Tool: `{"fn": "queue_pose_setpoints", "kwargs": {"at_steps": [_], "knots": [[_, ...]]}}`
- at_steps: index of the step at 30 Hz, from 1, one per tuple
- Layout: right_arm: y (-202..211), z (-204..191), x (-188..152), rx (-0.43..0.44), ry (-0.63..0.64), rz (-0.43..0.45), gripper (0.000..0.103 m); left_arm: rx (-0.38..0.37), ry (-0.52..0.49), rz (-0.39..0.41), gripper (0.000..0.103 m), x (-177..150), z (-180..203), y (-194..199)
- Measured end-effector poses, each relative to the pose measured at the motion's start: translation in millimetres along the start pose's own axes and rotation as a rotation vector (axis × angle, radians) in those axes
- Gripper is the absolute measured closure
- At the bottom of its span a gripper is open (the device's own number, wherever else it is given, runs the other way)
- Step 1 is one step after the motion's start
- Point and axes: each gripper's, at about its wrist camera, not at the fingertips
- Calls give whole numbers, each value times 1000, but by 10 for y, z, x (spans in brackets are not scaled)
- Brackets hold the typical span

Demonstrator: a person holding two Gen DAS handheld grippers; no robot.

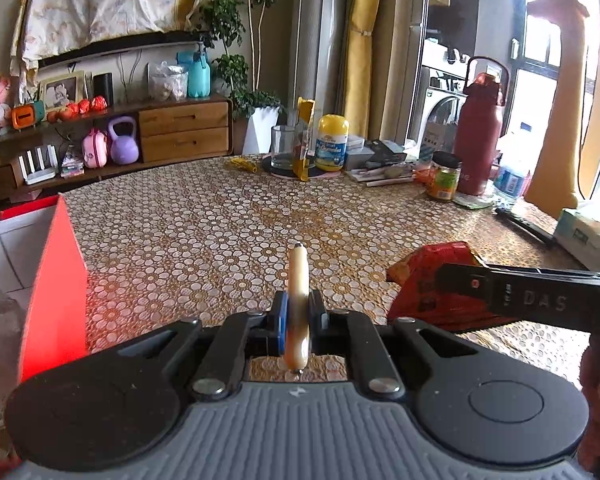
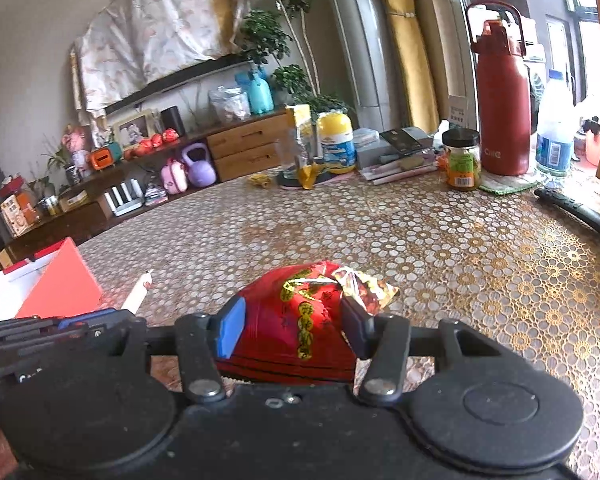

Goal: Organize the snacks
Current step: 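Grasp the red chip bag with the right tool, lifting it off the table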

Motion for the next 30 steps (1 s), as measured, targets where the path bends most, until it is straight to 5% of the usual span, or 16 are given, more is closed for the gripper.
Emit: {"fn": "queue_pose_setpoints", "kwargs": {"at_steps": [4, 5, 9, 13, 16, 18, 20, 30], "knots": [[110, -131, 11, 30, 19, 15, 54, 5, -3, 27, 93, -24, -39, 202], [138, -170, 4, 38, 26, 21, 75, 8, -2, 30, 93, -25, -57, 237], [148, -364, 17, 33, 105, 20, 96, 33, 13, 35, 93, -43, -150, 295], [35, -389, -63, 27, 123, -26, 100, 51, 33, 20, 93, -103, -268, 314], [29, -368, -95, 0, 116, -31, 75, 51, 42, 14, 93, -130, -301, 325], [63, -373, -98, -12, 123, -34, 29, 44, 42, 14, 93, -142, -301, 336], [186, -373, -110, -12, 136, -3, 10, 33, 36, 16, 93, -150, -276, 345], [138, -430, -274, -30, 248, -103, 2, -14, 18, -3, 93, -280, -164, 407]]}}
Point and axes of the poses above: each gripper's, at about its wrist camera, not at the fingertips, and y roughly against the way its jaws point, z to its right, x to its top, and after that the axes turned 9 degrees about x, right-handed
